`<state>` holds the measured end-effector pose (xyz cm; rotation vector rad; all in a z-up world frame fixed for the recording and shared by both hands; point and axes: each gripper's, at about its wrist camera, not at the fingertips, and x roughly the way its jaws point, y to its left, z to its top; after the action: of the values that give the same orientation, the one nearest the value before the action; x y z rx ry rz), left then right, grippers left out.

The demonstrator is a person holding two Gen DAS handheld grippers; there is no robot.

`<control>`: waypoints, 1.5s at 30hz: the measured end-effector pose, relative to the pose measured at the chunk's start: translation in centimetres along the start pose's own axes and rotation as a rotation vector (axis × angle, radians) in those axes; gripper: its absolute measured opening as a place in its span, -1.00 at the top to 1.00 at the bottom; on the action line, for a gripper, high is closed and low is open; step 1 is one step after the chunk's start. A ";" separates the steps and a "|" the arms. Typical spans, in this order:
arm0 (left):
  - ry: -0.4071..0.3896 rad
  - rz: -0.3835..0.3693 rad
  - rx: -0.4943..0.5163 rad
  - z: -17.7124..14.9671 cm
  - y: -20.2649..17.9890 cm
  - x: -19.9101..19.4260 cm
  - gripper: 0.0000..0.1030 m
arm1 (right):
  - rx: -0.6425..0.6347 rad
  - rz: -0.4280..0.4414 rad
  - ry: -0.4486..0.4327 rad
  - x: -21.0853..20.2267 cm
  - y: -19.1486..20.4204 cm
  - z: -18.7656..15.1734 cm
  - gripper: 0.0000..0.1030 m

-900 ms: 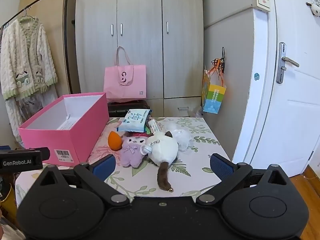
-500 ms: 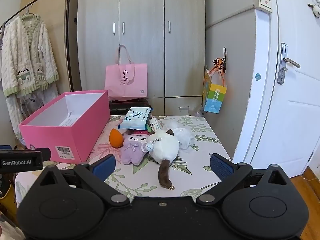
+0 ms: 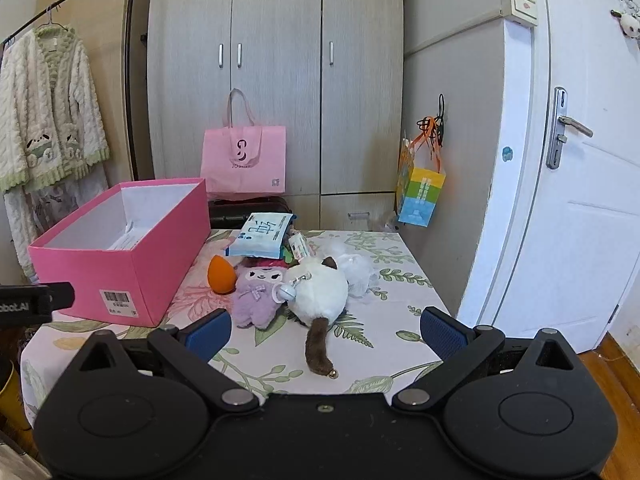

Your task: Organize soft objects

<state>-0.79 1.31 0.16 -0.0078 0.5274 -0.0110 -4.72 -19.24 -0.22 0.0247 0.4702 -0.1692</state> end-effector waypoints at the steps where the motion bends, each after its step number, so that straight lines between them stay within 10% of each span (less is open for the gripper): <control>1: -0.004 0.000 0.001 0.0 0.0 -0.2 -1.00 | 0.001 0.001 -0.002 -0.1 0.0 0.0 -0.98; 45: -0.059 -0.069 0.049 -1.9 -1.0 -3.5 -1.00 | -0.017 0.048 -0.029 -1.8 -0.3 -0.8 -0.98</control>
<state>-4.79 0.32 0.33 0.0213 0.4679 -0.0909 -6.73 -19.21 -0.07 0.0164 0.4421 -0.1185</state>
